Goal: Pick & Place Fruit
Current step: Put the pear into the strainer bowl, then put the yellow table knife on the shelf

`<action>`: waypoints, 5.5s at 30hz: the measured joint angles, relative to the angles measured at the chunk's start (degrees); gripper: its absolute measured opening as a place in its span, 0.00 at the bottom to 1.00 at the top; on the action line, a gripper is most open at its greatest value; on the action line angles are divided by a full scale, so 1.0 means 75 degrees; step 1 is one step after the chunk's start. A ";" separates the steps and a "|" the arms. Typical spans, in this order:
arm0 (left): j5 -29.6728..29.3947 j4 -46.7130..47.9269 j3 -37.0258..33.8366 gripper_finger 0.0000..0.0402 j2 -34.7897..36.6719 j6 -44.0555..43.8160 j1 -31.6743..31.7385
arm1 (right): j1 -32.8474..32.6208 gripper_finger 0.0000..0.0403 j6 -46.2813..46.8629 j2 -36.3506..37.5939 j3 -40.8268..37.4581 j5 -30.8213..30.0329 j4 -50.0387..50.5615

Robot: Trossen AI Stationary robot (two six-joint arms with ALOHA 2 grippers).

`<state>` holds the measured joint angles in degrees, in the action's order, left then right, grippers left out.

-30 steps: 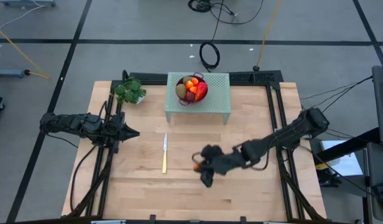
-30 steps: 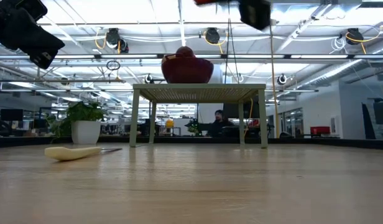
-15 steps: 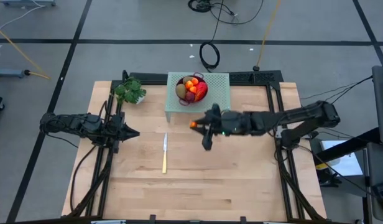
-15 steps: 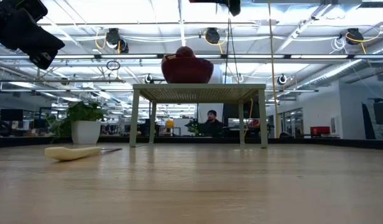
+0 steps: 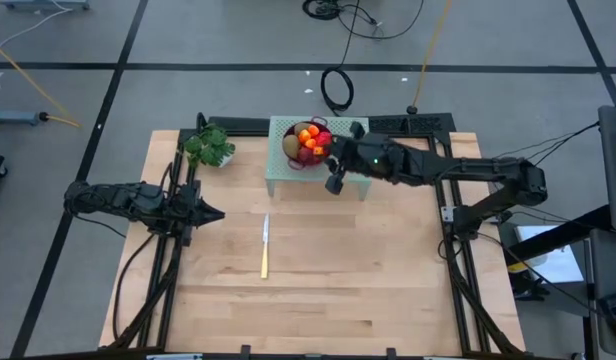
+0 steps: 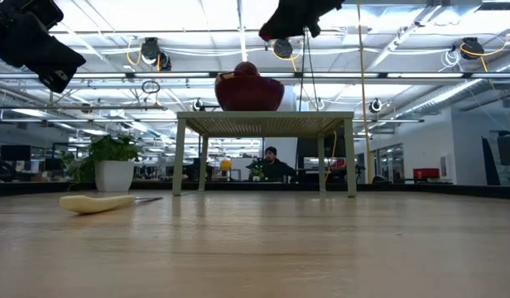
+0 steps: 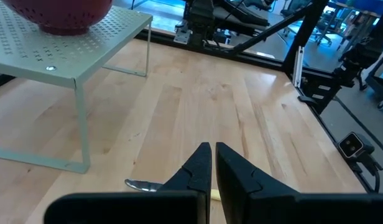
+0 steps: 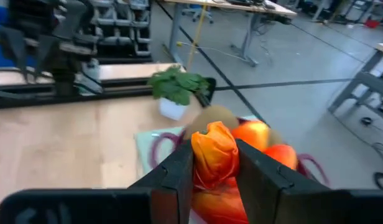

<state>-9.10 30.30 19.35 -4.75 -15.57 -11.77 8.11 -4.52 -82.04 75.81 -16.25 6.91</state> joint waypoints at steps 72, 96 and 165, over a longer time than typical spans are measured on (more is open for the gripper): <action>-0.0265 -0.0006 0.0000 0.05 -0.0006 -0.0012 0.0003 | 0.0960 0.38 -0.1119 -0.0682 0.0006 0.1177 0.0575; -0.0256 -0.0102 0.0000 0.05 -0.0015 -0.1162 0.0003 | 0.0107 0.27 -0.0235 0.0697 0.0009 0.0536 0.1233; -0.2575 0.1666 0.7173 0.00 -1.0543 -0.8268 -0.2731 | -0.1797 0.00 0.1691 0.9326 -0.5317 0.2404 0.1764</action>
<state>-28.41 42.80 73.15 -83.82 -77.59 -32.25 -5.37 8.16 -12.10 35.93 1.78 20.14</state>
